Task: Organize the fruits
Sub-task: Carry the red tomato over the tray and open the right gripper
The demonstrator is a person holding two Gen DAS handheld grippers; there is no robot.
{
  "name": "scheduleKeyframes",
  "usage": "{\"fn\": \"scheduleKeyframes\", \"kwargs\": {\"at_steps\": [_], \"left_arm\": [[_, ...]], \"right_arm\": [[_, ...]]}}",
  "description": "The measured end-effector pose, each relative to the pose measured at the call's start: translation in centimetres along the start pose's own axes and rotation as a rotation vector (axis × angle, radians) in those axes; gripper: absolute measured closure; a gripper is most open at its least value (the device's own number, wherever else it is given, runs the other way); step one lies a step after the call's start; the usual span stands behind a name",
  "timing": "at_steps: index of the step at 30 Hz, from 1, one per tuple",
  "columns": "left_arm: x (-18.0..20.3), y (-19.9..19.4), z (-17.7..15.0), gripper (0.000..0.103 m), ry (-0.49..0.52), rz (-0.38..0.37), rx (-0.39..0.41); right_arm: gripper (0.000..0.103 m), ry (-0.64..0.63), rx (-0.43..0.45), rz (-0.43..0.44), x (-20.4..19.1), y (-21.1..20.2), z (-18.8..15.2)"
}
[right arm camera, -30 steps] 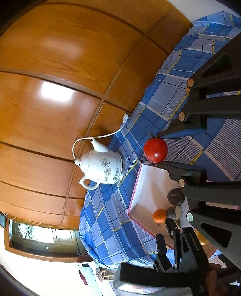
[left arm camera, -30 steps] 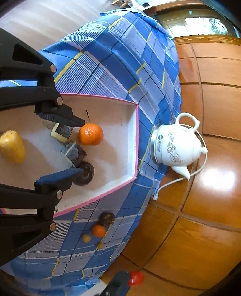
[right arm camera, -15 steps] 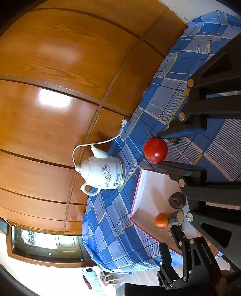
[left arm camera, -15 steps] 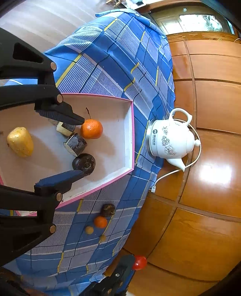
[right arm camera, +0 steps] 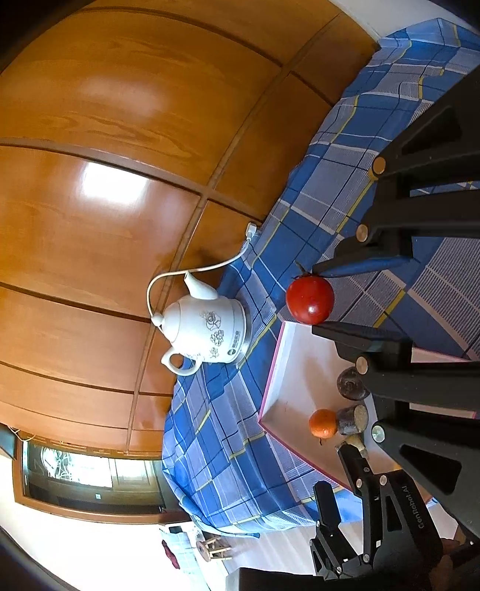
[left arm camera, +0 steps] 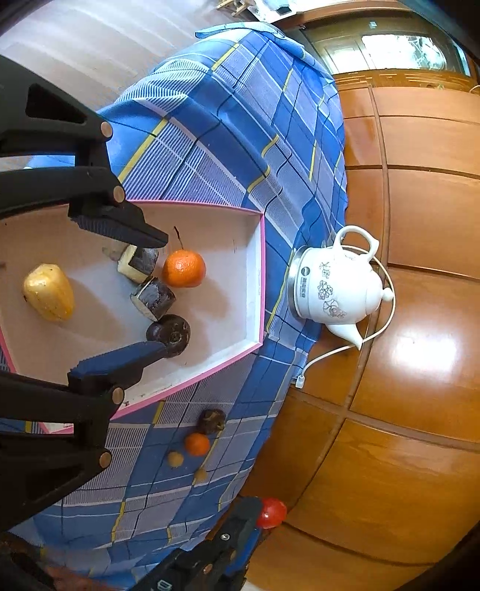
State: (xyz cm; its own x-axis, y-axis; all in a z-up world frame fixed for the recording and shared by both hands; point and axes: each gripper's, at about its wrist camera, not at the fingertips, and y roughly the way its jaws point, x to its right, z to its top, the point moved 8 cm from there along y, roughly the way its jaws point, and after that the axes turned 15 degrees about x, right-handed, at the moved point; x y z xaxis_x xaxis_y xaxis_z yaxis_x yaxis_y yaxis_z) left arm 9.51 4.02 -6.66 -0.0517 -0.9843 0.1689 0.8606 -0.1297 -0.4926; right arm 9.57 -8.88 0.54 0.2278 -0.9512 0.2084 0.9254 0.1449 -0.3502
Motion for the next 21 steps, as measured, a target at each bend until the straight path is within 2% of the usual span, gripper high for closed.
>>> {"fn": "scheduleKeyframes", "kwargs": {"at_steps": [21], "left_arm": [[-1.9,-0.1,0.0,0.047,-0.037,0.02,-0.004]], "right_arm": [[0.078,-0.056,-0.042,0.057,-3.1,1.3,-1.2]]}}
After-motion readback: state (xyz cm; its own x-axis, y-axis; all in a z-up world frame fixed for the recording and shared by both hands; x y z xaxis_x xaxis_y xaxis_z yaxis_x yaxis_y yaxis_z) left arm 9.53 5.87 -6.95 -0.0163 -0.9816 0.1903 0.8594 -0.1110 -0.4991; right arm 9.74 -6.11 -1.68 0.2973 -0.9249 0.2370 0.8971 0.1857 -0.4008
